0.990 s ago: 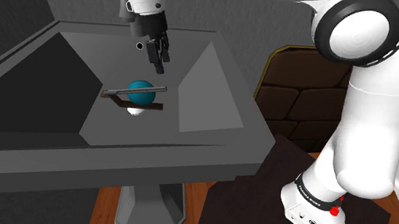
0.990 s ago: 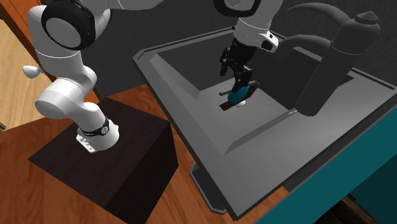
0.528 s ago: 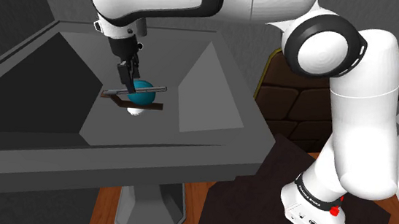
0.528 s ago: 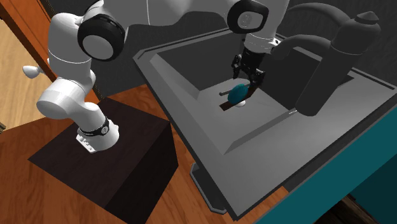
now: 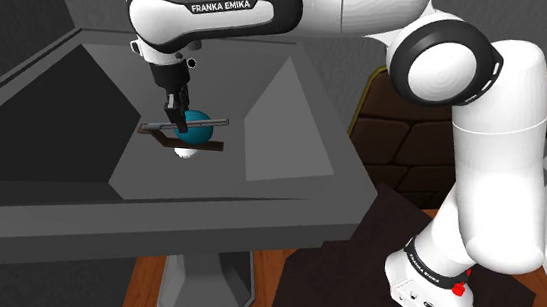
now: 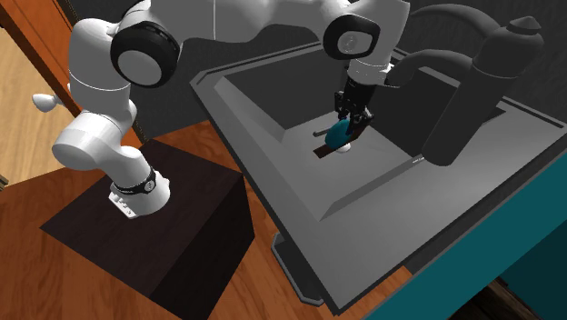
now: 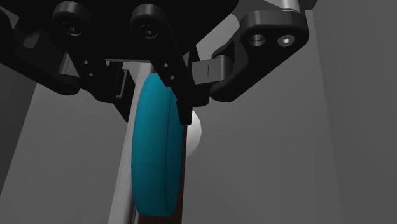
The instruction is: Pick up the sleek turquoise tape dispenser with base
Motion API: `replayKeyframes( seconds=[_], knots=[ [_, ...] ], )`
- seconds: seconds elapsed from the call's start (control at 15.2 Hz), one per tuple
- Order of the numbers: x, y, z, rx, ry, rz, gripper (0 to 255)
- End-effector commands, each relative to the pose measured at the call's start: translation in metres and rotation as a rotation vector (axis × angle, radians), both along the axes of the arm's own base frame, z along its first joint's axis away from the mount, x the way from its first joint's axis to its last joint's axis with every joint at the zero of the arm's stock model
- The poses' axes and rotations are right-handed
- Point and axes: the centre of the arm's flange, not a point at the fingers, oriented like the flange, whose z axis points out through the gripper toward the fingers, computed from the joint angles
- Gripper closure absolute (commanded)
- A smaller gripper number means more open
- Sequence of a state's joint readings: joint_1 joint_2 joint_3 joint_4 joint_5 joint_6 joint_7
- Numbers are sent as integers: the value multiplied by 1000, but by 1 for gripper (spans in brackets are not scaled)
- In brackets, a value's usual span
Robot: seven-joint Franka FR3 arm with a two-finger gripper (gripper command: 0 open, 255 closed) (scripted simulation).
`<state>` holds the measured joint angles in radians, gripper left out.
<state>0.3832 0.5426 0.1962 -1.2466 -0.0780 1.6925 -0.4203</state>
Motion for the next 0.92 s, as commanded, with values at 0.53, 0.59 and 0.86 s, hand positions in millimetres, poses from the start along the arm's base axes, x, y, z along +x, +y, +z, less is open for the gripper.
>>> replayKeyframes(
  seconds=[0.53, 0.59, 0.86],
  knots=[
    [0, 0, 10, 0, 0, 0, 255],
    [1, 0, 16, 0, 0, 0, 255],
    [1, 0, 37, 0, 0, 0, 255]
  ],
)
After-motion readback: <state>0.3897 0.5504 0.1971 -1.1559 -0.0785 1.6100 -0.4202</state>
